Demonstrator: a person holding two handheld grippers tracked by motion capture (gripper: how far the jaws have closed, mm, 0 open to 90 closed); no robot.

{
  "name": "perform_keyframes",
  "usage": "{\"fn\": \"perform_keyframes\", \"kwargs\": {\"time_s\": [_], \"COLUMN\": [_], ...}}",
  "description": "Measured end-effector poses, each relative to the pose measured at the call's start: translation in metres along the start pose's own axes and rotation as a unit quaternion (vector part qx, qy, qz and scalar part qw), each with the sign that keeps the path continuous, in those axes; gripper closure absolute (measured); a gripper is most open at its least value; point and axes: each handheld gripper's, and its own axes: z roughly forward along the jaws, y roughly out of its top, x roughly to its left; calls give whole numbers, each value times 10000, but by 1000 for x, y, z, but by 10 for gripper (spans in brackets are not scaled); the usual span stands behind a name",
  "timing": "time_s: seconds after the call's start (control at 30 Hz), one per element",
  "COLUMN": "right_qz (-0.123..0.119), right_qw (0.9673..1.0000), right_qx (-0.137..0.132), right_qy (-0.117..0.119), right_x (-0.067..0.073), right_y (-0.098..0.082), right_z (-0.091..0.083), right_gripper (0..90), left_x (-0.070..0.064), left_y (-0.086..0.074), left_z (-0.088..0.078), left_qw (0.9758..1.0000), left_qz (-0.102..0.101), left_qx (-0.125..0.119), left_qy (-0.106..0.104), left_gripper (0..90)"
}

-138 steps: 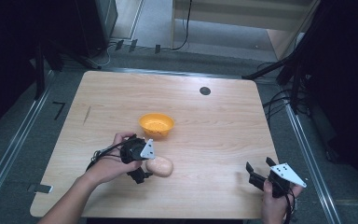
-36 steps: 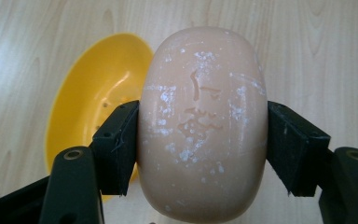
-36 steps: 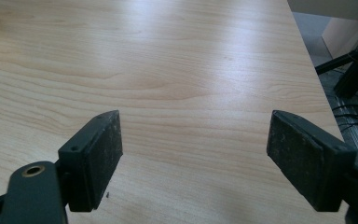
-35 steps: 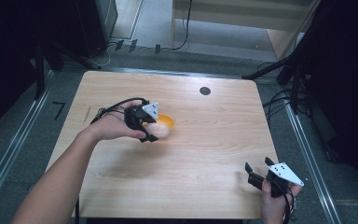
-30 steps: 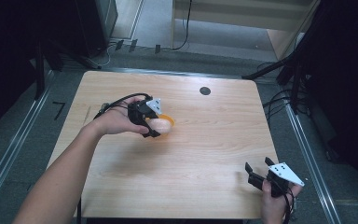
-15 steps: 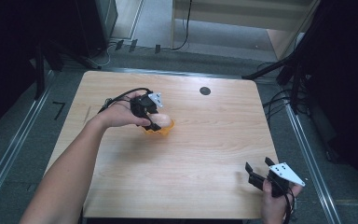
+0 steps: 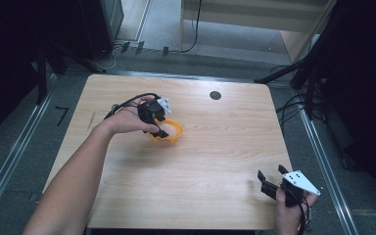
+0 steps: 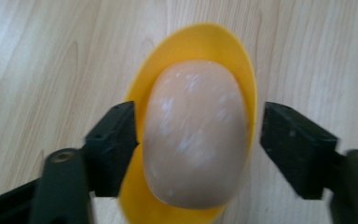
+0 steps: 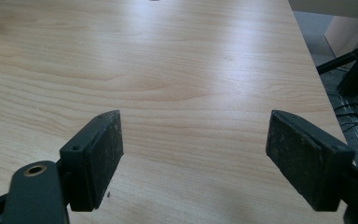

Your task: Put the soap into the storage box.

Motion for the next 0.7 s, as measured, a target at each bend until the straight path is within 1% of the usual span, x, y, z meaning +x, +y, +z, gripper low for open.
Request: {"fn": "perform_keyframes", "kwargs": {"time_s": [0.03,0.1,0.17,0.2,0.3,0.37,0.47,0.63,0.7], "right_qz": [6,13,13,8,3,-7,-17,2,-32], "right_qw": [10000,10000,10000,10000,10000,10000,10000,10000,10000], "right_qx": [-2,3,2,-6,0,5,9,38,24], "right_qy": [3,0,3,5,5,3,-7,-28,-39], "right_x": [0,0,0,0,0,0,0,1,1], "right_y": [0,0,0,0,0,0,0,0,0], "right_z": [0,0,0,0,0,0,0,0,1], "right_gripper": [196,197,197,197,197,197,197,197,197], "left_x": [0,-1,-5,-5,-10,-14,-20,-31,-37], "left_y": [1,1,0,-1,-9,-15,-27,-52,-62], "left_z": [-2,-3,-4,-4,-6,-10,-16,-23,-26], "left_qw": [10000,10000,9999,9999,9998,9997,9990,9967,9959], "left_qz": [-20,1,41,57,20,-23,-65,-241,-285], "left_qx": [-10,15,74,69,-12,-131,-231,-482,-521], "left_qy": [-6,33,90,114,195,227,375,599,681], "left_gripper": [215,193,184,179,179,180,176,141,124]}}
